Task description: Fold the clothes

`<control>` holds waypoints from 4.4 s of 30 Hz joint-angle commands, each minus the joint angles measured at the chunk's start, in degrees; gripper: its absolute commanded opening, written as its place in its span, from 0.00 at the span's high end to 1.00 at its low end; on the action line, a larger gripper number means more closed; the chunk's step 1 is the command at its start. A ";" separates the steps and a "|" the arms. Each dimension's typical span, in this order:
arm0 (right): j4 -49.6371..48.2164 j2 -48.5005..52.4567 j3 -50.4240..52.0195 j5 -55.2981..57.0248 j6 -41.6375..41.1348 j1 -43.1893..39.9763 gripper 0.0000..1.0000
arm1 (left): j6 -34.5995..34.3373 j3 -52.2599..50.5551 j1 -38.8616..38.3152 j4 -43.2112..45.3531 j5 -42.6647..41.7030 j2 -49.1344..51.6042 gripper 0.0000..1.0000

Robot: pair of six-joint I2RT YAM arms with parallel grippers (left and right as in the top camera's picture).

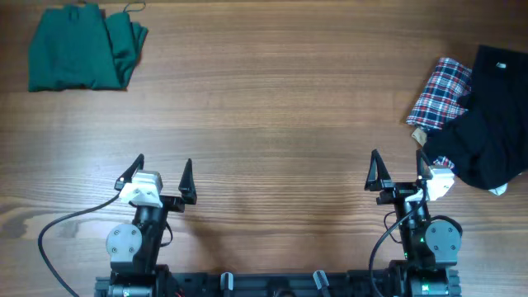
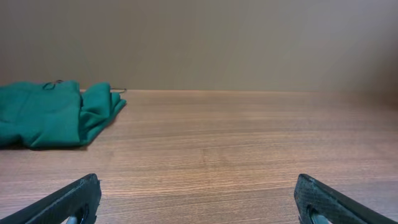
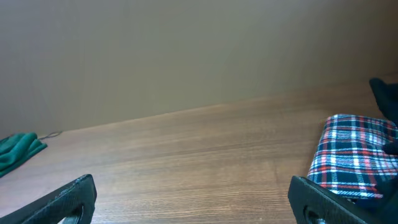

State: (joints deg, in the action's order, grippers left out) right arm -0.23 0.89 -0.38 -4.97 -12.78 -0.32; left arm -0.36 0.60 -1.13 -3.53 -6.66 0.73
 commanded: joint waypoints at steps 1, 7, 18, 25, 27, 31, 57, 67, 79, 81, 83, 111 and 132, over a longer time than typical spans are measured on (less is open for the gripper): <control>-0.15 -0.24 0.09 -0.87 -0.83 0.02 0.00 | -0.55 -0.28 -0.26 -0.35 0.57 -0.28 0.00; -0.15 -0.24 0.09 -0.87 -0.83 0.02 0.00 | -0.55 -0.28 -0.26 -0.35 0.57 -0.28 0.00; -0.15 -0.24 0.09 -0.87 -0.81 0.02 0.00 | -0.55 -0.28 -0.26 -0.35 0.57 -0.28 0.00; -0.85 -0.24 0.09 -2.23 -4.98 0.02 0.00 | -0.55 -0.28 -0.26 -0.35 0.57 -0.28 0.00; -2.40 -0.24 0.09 -2.40 -15.39 0.02 0.00 | -0.55 -0.28 -0.26 -0.35 0.57 -0.28 0.00; -2.75 -0.24 0.07 0.24 -40.26 0.02 0.00 | -0.55 -0.28 -0.26 -0.35 0.57 -0.28 0.00; 24.22 65.29 -67.47 10.99 -2.05 -9.66 0.00 | -0.55 -0.28 -0.26 -0.35 0.57 -0.28 0.00; 30.14 91.34 -82.75 10.84 -1.81 -22.99 0.00 | -0.55 -0.28 -0.26 -0.35 0.57 -0.28 0.00; 23.23 109.81 -82.75 25.83 2.25 -24.85 0.05 | -0.55 -0.28 -0.26 -0.35 0.57 -0.28 0.00; 21.92 111.30 -82.75 28.26 2.32 -24.85 0.07 | -0.55 -0.28 -0.26 -0.35 0.57 -0.28 0.00; 21.31 112.56 -82.75 28.98 2.34 -24.85 0.08 | -0.55 -0.28 -0.26 -0.35 0.57 -0.28 0.00; 16.92 118.22 -82.86 33.11 12.66 -22.99 0.96 | -0.55 -0.28 -0.26 -0.35 0.57 -0.28 0.00; 27.04 89.66 -82.75 -13.29 -11.43 -3.37 0.96 | -0.55 -0.28 -0.26 -0.35 0.57 -0.28 0.00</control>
State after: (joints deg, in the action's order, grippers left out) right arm 27.40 91.18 -82.43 -6.61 -18.79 -9.15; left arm -0.36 0.60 -1.13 -3.60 -6.66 0.84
